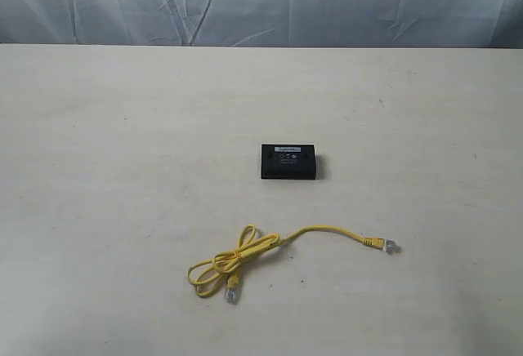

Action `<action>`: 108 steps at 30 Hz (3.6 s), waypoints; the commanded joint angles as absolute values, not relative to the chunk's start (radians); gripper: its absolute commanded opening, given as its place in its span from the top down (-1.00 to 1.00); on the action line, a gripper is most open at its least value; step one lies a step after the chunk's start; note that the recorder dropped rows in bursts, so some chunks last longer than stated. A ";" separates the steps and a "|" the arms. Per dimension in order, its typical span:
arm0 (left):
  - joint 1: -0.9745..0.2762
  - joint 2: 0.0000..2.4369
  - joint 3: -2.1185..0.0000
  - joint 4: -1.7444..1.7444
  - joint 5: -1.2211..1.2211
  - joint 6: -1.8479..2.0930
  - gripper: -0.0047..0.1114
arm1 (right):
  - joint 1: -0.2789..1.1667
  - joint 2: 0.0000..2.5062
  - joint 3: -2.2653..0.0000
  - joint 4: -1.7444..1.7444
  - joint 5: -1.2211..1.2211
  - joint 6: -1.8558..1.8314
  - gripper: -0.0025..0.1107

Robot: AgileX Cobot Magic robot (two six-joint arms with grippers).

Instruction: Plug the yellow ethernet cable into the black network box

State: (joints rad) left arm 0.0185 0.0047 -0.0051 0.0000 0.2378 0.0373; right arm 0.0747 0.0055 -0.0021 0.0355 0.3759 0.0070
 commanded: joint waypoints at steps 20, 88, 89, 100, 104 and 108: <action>0.019 0.000 0.000 -0.062 -0.202 -0.019 0.92 | 0.071 0.000 0.000 0.039 0.364 0.006 0.97; -0.960 2.180 -1.607 -0.250 0.784 1.016 0.88 | 0.071 0.000 0.000 0.034 0.362 0.006 0.97; -0.960 2.180 -1.607 -0.250 0.785 1.035 0.83 | 0.071 0.000 0.000 0.034 0.362 0.006 0.97; -0.960 2.207 -1.607 -0.202 0.697 1.057 0.34 | 0.071 0.000 0.000 0.036 0.364 0.006 0.97; -0.958 2.220 -1.607 -0.147 0.703 1.057 0.34 | 0.071 0.000 0.000 0.036 0.364 0.006 0.97; -0.958 2.233 -1.607 -0.141 0.705 1.055 0.34 | 0.071 0.000 0.000 0.036 0.364 0.006 0.97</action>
State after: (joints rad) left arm -0.9561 2.2218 -1.6021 -0.1452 0.7030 1.0585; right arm 0.0747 0.0055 -0.0021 0.0355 0.3759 0.0070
